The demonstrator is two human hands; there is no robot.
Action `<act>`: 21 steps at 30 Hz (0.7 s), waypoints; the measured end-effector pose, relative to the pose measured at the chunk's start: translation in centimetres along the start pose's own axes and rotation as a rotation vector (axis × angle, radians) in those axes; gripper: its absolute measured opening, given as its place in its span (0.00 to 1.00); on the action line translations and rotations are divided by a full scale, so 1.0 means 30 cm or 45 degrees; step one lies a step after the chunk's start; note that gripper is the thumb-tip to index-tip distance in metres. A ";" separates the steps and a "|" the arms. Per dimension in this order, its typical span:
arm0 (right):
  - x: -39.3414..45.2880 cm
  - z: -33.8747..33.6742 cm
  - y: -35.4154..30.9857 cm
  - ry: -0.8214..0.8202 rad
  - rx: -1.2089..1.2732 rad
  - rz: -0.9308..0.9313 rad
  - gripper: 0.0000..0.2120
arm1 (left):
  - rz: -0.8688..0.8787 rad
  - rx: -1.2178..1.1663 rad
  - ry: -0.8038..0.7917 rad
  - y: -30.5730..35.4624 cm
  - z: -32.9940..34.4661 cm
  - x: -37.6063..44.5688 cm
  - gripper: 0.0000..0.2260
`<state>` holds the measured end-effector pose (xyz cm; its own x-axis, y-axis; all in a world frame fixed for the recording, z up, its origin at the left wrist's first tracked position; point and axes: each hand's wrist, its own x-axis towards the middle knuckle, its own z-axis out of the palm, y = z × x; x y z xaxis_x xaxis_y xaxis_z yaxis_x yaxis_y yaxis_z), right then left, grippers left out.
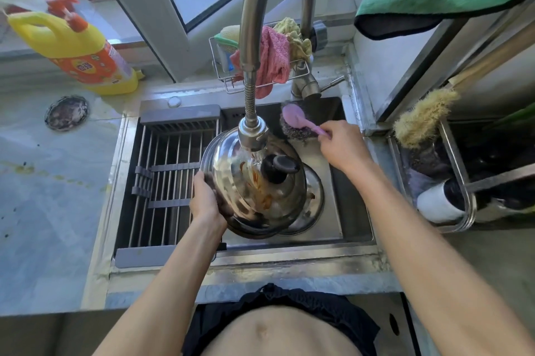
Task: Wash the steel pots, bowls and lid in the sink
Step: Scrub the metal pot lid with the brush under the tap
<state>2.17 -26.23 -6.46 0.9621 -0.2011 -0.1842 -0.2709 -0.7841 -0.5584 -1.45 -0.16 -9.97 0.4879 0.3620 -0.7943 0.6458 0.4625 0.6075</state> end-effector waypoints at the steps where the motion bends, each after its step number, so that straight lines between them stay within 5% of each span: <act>1: -0.036 -0.003 -0.011 -0.015 0.046 -0.076 0.09 | -0.001 0.014 0.015 -0.001 0.006 -0.007 0.16; 9: -0.267 0.050 -0.158 -0.098 -0.268 -0.435 0.10 | 0.018 0.100 -0.003 0.000 0.075 -0.064 0.21; 14: -0.212 0.026 -0.148 -0.016 -0.367 -0.212 0.09 | 0.036 0.103 -0.036 0.000 0.068 -0.084 0.21; 18: -0.279 0.068 -0.192 -0.164 -0.351 -0.392 0.10 | 0.040 0.148 -0.006 0.014 0.058 -0.088 0.20; 21: -0.205 0.047 -0.168 -0.129 -0.360 -0.243 0.11 | 0.030 0.165 -0.015 0.004 0.044 -0.081 0.22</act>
<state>-2.43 -20.20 -3.65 0.9826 0.0130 -0.1853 -0.0530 -0.9364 -0.3470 -1.79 -2.05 -7.99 0.5103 0.3616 -0.7803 0.7041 0.3453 0.6205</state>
